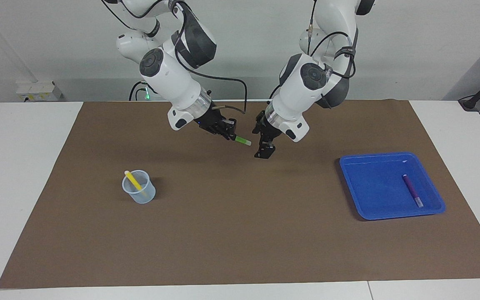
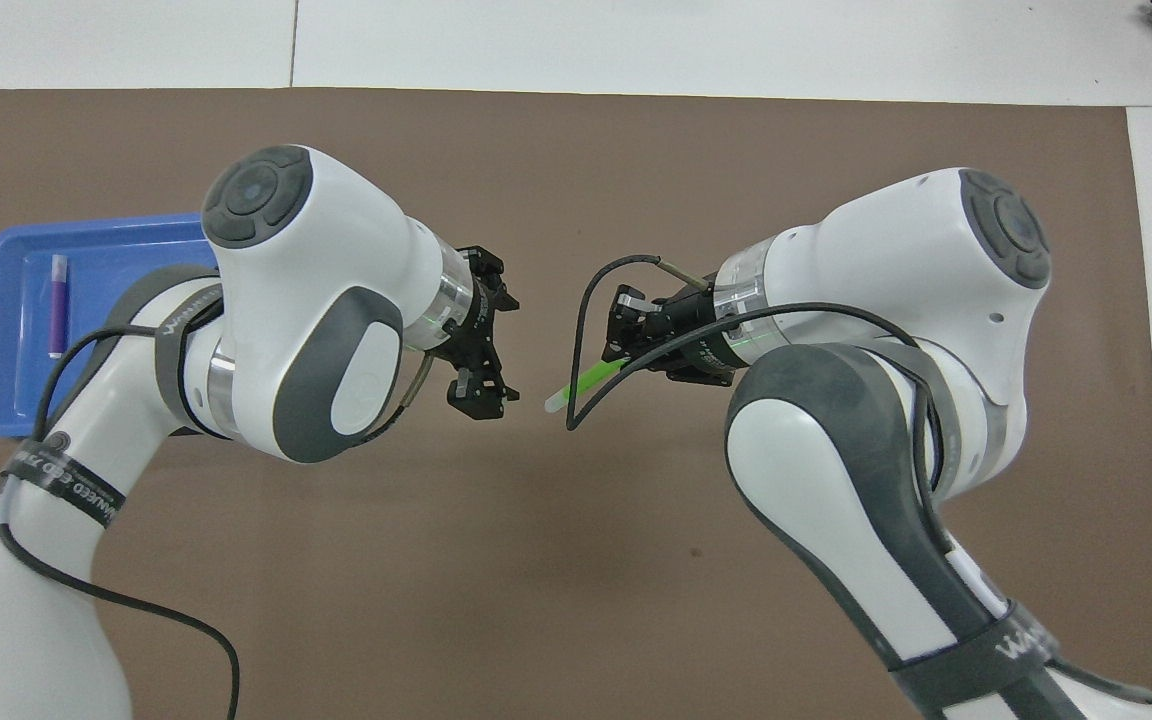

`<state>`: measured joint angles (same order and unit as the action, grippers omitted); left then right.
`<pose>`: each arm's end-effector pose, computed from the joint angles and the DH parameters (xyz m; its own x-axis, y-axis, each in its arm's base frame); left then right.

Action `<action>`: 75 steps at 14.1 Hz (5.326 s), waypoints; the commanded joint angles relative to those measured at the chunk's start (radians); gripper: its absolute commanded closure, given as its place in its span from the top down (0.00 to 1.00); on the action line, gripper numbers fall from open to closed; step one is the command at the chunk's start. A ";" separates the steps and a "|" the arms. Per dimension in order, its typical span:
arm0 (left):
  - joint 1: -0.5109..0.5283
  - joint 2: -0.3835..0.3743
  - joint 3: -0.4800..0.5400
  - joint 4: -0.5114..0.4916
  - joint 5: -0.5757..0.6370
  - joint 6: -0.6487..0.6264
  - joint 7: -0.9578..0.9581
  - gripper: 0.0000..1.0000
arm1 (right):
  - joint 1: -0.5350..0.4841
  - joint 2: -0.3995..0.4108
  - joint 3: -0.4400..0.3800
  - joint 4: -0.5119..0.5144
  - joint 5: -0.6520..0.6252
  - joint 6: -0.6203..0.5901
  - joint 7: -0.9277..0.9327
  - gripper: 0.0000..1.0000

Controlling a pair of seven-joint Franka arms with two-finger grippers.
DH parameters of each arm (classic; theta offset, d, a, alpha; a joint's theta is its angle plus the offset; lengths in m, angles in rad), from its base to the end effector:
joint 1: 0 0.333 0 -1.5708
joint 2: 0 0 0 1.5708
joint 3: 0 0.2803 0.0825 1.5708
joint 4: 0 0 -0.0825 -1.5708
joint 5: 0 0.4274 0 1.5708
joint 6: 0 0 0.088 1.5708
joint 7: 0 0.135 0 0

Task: Right arm passes pens to left for tray arrangement
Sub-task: 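Bring the yellow pen to the left gripper and close the left gripper on it, then carry the green pen toward the tray with the left gripper while the right gripper withdraws, then lower the green pen into the tray and open the left gripper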

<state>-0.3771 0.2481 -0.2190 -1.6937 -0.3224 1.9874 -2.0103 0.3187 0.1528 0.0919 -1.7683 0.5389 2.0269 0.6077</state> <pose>0.5450 -0.3948 0.3850 0.0023 0.9461 -0.3238 0.9912 -0.0450 -0.1247 0.5887 0.3004 0.4153 0.9083 -0.3386 -0.2456 -0.4152 -0.8012 -0.4310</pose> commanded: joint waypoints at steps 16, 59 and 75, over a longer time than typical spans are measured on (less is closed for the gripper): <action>-0.079 -0.043 0.020 -0.081 -0.004 0.135 -0.206 0.64 | -0.010 -0.004 0.000 -0.011 0.006 0.006 -0.031 0.06; 0.053 -0.061 0.030 -0.069 0.036 0.044 0.286 0.00 | -0.372 -0.015 -0.011 -0.095 -0.453 0.002 -1.086 0.97; 0.450 -0.089 0.033 -0.043 0.237 -0.180 1.278 0.00 | -0.423 -0.021 -0.009 -0.201 -0.554 0.147 -1.341 0.49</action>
<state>0.0260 0.1790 -0.1792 -1.7330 -0.1107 1.8323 -0.8663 -0.0860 0.1568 0.0691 -1.9286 0.0057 2.1481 -0.7285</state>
